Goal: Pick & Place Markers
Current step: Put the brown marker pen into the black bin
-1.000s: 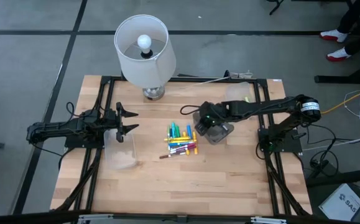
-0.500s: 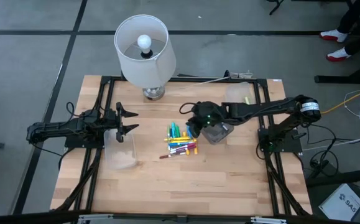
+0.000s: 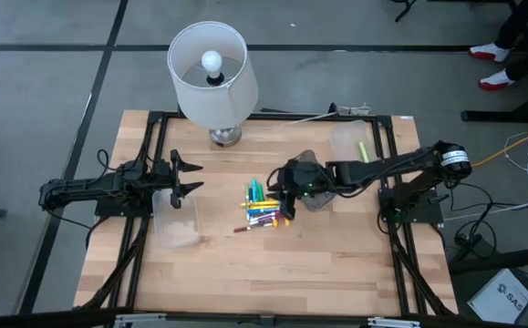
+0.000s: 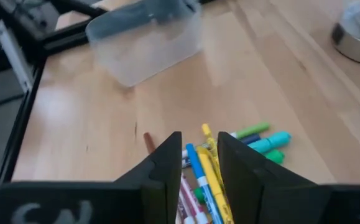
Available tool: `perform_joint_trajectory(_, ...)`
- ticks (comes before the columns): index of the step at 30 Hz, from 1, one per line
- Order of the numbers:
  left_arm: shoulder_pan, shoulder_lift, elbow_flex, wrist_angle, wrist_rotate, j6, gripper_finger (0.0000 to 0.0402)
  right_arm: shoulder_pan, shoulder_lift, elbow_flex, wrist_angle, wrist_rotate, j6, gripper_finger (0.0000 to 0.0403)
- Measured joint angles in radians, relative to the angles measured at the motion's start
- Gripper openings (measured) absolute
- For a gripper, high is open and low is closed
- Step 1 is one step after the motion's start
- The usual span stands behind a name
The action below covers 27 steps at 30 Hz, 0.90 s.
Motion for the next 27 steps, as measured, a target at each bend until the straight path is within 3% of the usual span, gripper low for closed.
perform_joint_trajectory(8, 0.0, 0.0, 0.0, 0.0, 0.0, 0.0, 0.0242, 0.081, 0.0, 0.0, 0.0, 0.0, -0.155, 0.0103)
perform_joint_trajectory(19, 0.0, 0.0, 0.0, 0.0, 0.0, 0.0, 0.0242, 0.177, 0.0, 0.0, 0.0, 0.089, -0.184, 0.0103)
perform_joint_trajectory(27, 0.0, 0.0, 0.0, 0.0, 0.0, 0.0, 0.0242, 0.191, 0.122, -0.001, 0.019, 0.115, -0.206, 0.0103)
